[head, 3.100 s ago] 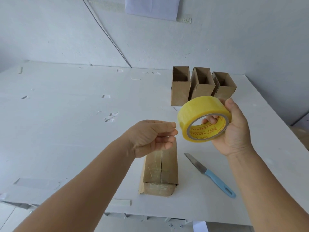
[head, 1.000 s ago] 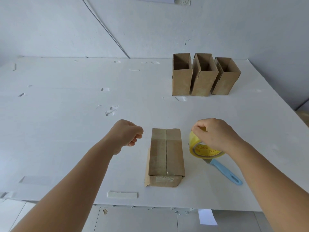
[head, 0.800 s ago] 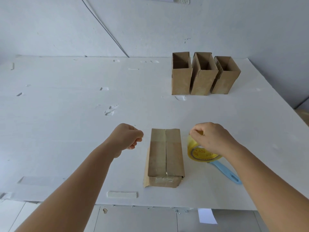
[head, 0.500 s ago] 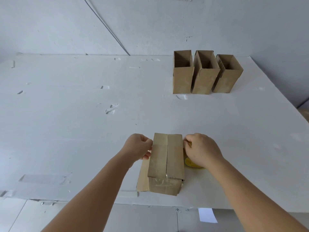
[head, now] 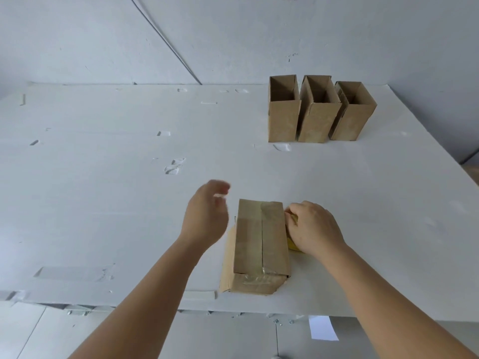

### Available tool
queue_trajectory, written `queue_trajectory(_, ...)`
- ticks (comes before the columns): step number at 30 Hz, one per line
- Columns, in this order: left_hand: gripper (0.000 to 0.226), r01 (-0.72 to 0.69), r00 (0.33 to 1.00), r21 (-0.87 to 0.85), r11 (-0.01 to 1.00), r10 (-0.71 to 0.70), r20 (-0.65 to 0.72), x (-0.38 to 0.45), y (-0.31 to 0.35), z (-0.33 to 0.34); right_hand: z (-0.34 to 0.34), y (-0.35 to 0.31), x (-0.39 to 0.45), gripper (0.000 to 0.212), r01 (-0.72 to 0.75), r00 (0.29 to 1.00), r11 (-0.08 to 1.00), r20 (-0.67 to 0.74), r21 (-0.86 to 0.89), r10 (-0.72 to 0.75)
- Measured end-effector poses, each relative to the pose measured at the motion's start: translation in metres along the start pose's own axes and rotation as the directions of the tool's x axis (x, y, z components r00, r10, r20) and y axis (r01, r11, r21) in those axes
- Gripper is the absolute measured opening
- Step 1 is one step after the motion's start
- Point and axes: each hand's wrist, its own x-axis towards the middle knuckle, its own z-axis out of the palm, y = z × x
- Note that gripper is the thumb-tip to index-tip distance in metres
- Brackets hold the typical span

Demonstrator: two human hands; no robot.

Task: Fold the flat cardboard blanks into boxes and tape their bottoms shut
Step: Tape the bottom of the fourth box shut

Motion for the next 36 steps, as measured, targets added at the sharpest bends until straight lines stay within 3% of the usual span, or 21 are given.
queue_trajectory(2,0.033,-0.269,0.956,0.015,0.963,0.265,0.128,-0.007,0.026,-0.002,-0.001,-0.003,0.001,0.028,0.016,1.0,1.0,-0.003,-0.01,-0.016)
queue_trajectory(4,0.046,-0.48,0.84,0.111,0.87,0.42,0.344,-0.015,0.044,0.011,-0.002,-0.004,0.003,0.027,0.011,0.999,1.0,0.036,-0.023,-0.01)
queue_trajectory(6,0.07,-0.591,0.755,0.312,0.744,0.374,0.539,-0.02,0.045,0.027,-0.003,-0.003,0.006,0.024,0.021,0.998,1.0,0.059,-0.018,-0.02)
queue_trajectory(8,0.079,-0.593,0.749,0.441,0.673,0.261,0.609,-0.019,0.036,0.036,-0.004,0.001,0.006,0.027,0.033,0.999,0.999,0.039,0.02,-0.034)
queue_trajectory(12,0.088,-0.594,0.771,0.481,0.645,0.286,0.569,-0.018,0.024,0.039,-0.005,0.006,0.005,0.03,0.063,0.996,0.99,0.058,0.124,-0.071)
queue_trajectory(17,0.089,-0.528,0.828,0.493,0.692,0.288,0.482,-0.019,0.021,0.041,-0.008,0.014,0.009,0.023,-0.042,0.984,0.962,0.179,0.271,-0.008)
queue_trajectory(21,0.082,-0.461,0.867,0.493,0.738,0.255,0.428,-0.018,0.02,0.039,-0.012,0.014,0.016,0.042,-0.124,0.974,0.897,0.223,0.425,0.029)
queue_trajectory(23,0.079,-0.416,0.886,0.501,0.759,0.213,0.413,-0.019,0.017,0.039,-0.016,0.012,0.021,0.042,-0.095,0.982,0.93,0.188,0.356,0.029)
queue_trajectory(26,0.079,-0.398,0.893,0.542,0.74,0.176,0.415,-0.032,0.009,0.045,-0.02,0.005,0.027,0.04,-0.013,0.983,0.998,0.181,0.061,0.001)
queue_trajectory(29,0.079,-0.393,0.907,0.575,0.718,0.199,0.371,-0.04,0.004,0.051,-0.014,0.001,0.028,0.037,0.031,0.984,0.99,0.178,-0.14,-0.006)
queue_trajectory(32,0.079,-0.365,0.923,0.579,0.729,0.202,0.328,-0.039,0.003,0.055,-0.01,0.002,0.029,0.034,0.046,0.986,0.98,0.169,-0.193,-0.013)
queue_trajectory(36,0.086,-0.349,0.931,0.603,0.718,0.196,0.306,-0.042,0.001,0.054,-0.013,0.007,0.029,0.035,0.068,0.983,0.989,0.18,-0.132,-0.043)
